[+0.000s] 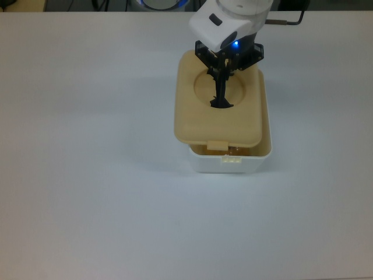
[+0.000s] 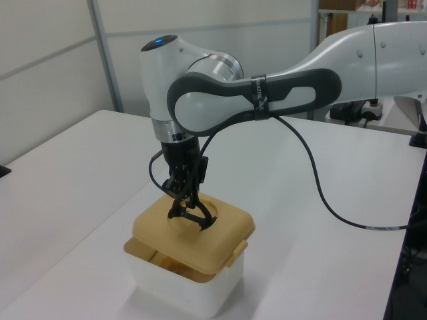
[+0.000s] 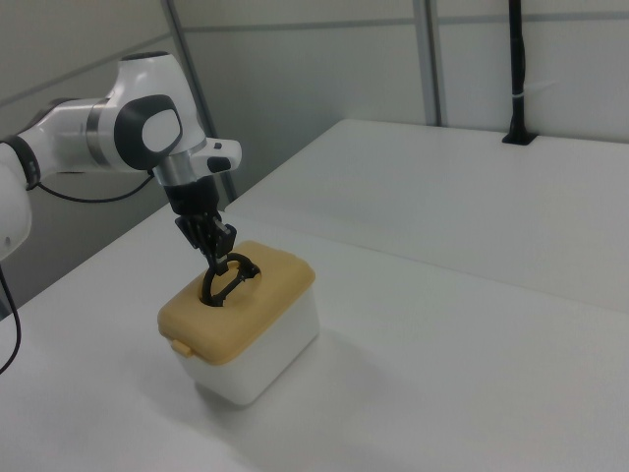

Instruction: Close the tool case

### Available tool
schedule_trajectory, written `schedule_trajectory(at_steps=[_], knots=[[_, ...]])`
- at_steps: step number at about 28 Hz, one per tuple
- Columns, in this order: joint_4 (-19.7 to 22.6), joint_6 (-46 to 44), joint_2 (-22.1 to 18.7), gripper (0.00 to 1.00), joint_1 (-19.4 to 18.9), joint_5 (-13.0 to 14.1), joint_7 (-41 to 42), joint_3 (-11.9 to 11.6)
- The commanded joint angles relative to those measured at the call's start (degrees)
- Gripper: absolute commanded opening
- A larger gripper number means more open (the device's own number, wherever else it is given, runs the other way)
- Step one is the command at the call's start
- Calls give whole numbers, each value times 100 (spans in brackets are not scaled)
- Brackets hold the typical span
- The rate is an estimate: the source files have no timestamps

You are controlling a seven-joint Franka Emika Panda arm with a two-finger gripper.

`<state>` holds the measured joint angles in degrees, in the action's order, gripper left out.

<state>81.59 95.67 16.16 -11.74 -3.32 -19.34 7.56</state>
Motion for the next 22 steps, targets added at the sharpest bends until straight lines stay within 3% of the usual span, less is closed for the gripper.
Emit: schedule_trajectory(at_steps=[1,10,21,22], knots=[[-82,232,124,0,-83,-116,-26,-45],[-214,487,440,0,-223,-239,-9,-45],[-284,496,519,0,-364,-266,-17,-45],[-284,496,519,8,-364,-266,-17,-45]])
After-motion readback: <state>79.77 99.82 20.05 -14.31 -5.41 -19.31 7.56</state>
